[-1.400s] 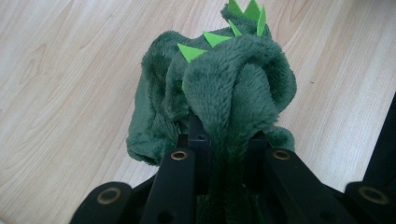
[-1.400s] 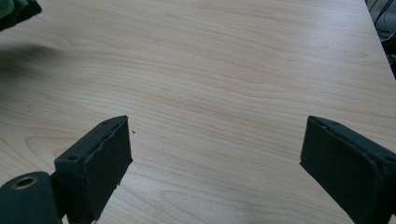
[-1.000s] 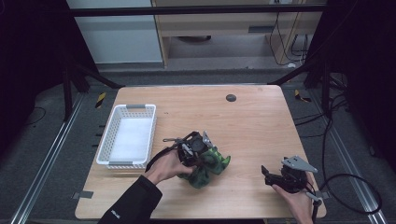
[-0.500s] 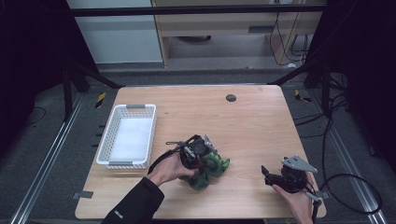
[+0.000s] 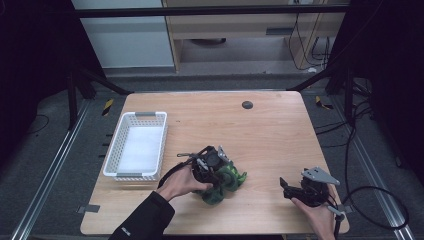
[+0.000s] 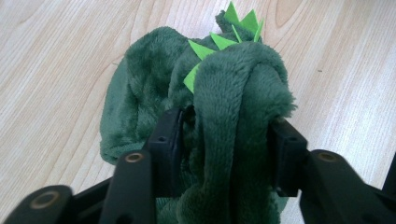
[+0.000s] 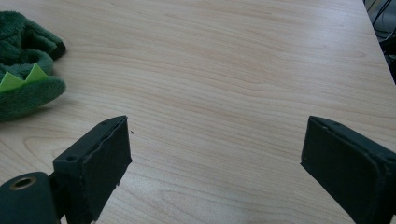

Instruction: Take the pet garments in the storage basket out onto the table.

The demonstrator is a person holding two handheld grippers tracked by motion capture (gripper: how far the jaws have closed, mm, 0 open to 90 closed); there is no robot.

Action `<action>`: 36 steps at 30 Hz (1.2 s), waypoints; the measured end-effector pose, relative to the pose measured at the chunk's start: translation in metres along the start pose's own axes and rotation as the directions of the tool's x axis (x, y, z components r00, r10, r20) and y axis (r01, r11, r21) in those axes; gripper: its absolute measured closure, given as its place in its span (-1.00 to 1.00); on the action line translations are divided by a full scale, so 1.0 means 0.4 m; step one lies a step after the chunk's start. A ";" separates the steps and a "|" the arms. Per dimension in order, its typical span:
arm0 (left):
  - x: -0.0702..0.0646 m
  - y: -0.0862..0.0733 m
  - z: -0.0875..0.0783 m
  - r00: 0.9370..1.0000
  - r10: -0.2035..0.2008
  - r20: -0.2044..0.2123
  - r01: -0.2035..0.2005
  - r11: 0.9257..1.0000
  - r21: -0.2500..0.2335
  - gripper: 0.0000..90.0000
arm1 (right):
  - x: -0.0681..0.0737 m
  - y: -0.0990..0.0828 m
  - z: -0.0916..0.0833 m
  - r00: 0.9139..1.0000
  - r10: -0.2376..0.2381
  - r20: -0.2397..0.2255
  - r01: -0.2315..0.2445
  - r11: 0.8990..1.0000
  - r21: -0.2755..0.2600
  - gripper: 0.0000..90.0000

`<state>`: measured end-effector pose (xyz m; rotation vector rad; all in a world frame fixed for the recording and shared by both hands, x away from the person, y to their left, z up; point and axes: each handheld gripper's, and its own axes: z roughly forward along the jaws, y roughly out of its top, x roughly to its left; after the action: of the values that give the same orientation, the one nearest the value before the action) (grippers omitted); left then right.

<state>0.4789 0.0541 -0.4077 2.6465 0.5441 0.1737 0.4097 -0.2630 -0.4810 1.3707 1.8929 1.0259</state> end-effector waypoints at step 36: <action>0.017 -0.119 -0.134 0.985 -0.160 -0.061 0.130 0.932 -0.339 -0.39 | 0.003 0.001 0.001 1.000 0.003 0.000 -0.003 1.000 -0.002 -0.84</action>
<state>0.4577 0.1169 -0.3801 2.2678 0.6722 0.3095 0.4099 -0.2616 -0.4810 1.3733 1.8899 1.0282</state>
